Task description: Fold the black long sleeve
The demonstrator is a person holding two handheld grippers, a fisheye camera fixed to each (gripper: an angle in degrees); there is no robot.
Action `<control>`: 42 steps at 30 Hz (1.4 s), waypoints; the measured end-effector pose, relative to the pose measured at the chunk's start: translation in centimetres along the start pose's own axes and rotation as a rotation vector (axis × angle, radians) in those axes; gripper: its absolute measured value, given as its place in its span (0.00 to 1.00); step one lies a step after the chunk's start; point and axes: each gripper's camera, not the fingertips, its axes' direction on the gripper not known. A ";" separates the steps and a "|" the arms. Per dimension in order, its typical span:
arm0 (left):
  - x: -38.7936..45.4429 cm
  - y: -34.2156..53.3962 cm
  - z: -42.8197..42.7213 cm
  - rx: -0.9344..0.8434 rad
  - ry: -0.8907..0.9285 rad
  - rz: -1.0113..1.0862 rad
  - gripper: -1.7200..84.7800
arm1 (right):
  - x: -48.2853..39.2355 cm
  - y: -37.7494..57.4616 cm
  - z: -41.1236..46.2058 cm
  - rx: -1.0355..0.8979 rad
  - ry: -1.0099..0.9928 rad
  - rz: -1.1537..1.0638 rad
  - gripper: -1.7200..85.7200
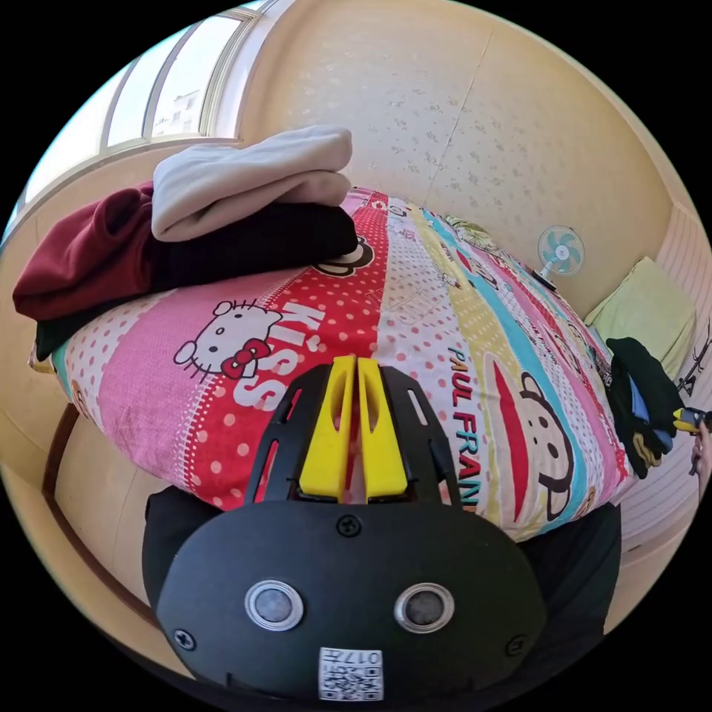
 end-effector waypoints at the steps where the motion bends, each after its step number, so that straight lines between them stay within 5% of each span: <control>1: -0.1 -0.1 0.0 -0.001 0.006 -0.008 0.01 | 1.0 -0.6 -1.5 0.066 0.013 0.013 0.18; 5: -0.8 -0.6 0.3 -0.003 0.040 -0.034 0.01 | 3.1 -2.7 -1.6 0.205 0.094 0.062 0.17; 8: -0.7 -1.0 0.4 0.000 0.034 -0.035 0.01 | 4.0 -4.3 2.3 0.056 0.047 0.217 0.09; 10: -0.5 -1.2 0.6 0.002 0.018 -0.022 0.01 | 1.6 -4.2 2.5 0.121 0.014 0.214 0.07; 14: -0.7 -1.9 0.8 -0.005 0.027 -0.019 0.01 | -10.5 -4.8 0.7 0.243 -0.337 -0.132 0.06; 18: -1.6 -2.6 1.0 -0.013 0.080 -0.049 0.01 | -24.4 -2.9 1.7 0.163 -0.525 -0.464 0.06; 25: -2.2 -3.5 1.2 -0.017 0.127 -0.067 0.01 | -45.1 9.3 11.6 -0.313 -0.866 -0.926 0.08; 30: -2.6 -4.2 1.3 -0.022 0.174 -0.086 0.01 | -47.4 8.4 12.3 -0.139 -0.426 -0.872 0.16; 33: -2.3 -4.7 1.6 -0.022 0.171 -0.085 0.01 | -46.6 6.3 14.5 0.021 0.026 -0.781 0.16; 35: -2.1 -4.8 1.7 -0.021 0.168 -0.085 0.01 | -45.0 5.8 21.6 -0.213 0.312 -0.799 0.14; 38: -1.9 -5.0 1.8 -0.019 0.179 -0.089 0.01 | -43.3 6.1 20.9 -0.296 0.122 -0.744 0.09; 42: -1.4 -5.3 1.8 -0.020 0.183 -0.079 0.02 | -43.2 9.9 17.0 -0.450 0.112 -0.838 0.08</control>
